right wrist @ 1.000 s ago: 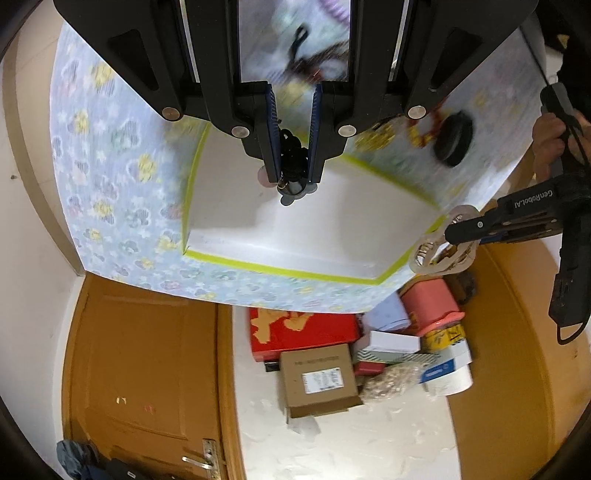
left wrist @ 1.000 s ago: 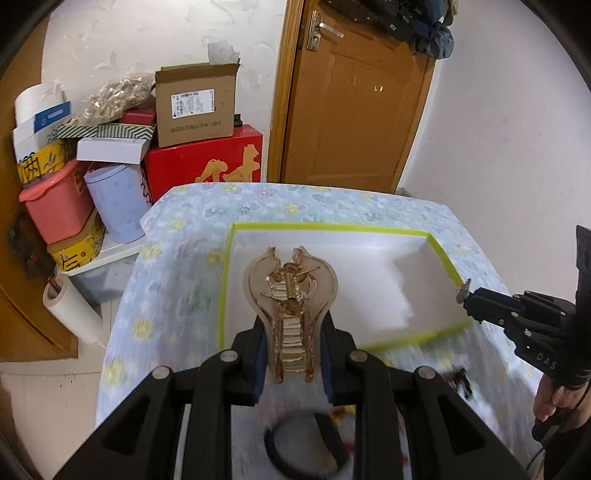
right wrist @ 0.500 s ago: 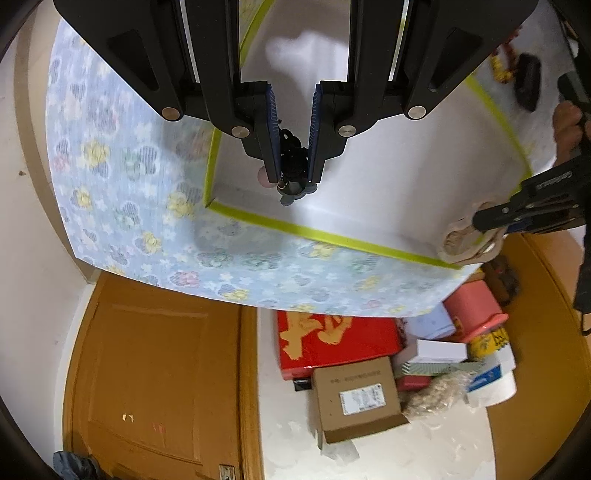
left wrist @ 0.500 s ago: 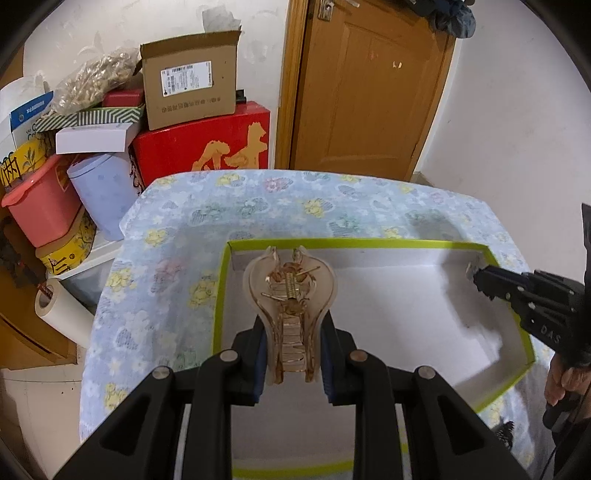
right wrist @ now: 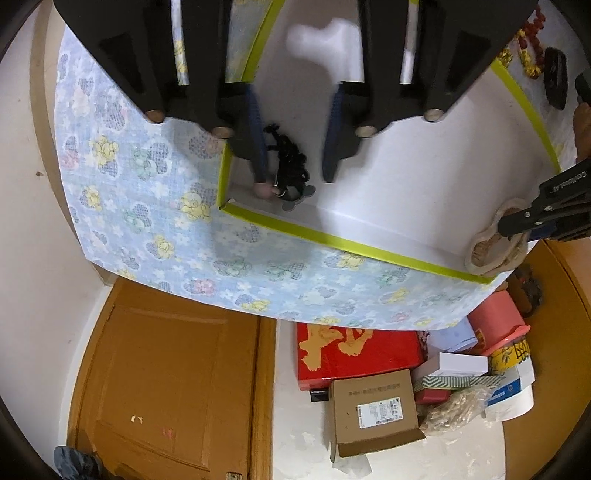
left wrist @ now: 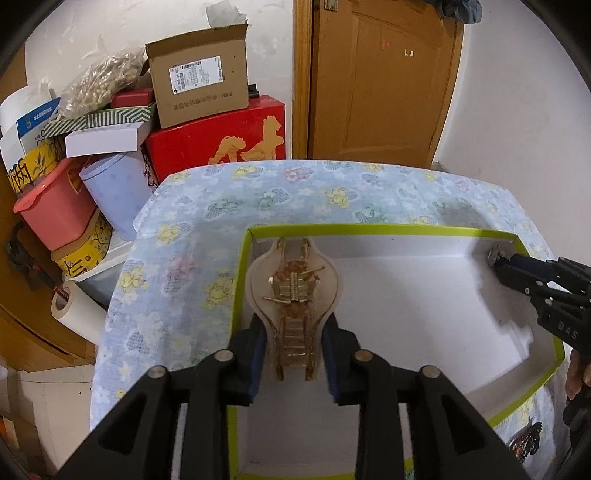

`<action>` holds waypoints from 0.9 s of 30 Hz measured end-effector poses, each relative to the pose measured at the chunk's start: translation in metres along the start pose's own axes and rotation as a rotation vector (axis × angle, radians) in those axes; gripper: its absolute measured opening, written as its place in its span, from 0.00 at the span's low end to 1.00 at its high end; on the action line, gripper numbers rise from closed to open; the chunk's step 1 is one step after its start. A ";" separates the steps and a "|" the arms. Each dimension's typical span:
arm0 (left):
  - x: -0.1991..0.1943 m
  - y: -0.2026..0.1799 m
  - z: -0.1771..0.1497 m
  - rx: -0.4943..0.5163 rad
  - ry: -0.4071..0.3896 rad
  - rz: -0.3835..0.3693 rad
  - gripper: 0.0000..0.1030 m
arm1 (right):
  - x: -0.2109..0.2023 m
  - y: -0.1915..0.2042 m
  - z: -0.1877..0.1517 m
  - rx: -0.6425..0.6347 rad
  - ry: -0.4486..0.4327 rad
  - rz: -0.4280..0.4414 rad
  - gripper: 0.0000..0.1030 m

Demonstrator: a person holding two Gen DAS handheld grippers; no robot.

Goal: Organize jewelry
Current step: 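Carry the claw clip and hair ties into the green tray and release both, then grasp the black watch band with the left gripper while the right grasps a beaded necklace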

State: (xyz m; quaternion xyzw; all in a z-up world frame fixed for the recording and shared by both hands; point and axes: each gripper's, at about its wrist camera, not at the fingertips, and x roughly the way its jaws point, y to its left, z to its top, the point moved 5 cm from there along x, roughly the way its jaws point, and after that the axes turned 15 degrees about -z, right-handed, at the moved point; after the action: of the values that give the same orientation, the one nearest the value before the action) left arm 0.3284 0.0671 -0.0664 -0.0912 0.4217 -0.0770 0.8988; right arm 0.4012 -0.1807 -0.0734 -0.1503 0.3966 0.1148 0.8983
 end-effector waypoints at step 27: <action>-0.139 -0.041 -0.097 -0.025 -0.098 -0.085 0.42 | -0.174 0.014 -0.111 0.078 -0.078 0.089 0.45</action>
State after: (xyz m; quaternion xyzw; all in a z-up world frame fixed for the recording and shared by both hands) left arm 0.1635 0.0476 -0.0144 -0.1238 0.3739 -0.1054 0.9131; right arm 0.2067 -0.2229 -0.0166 -0.0928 0.3719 0.1449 0.9122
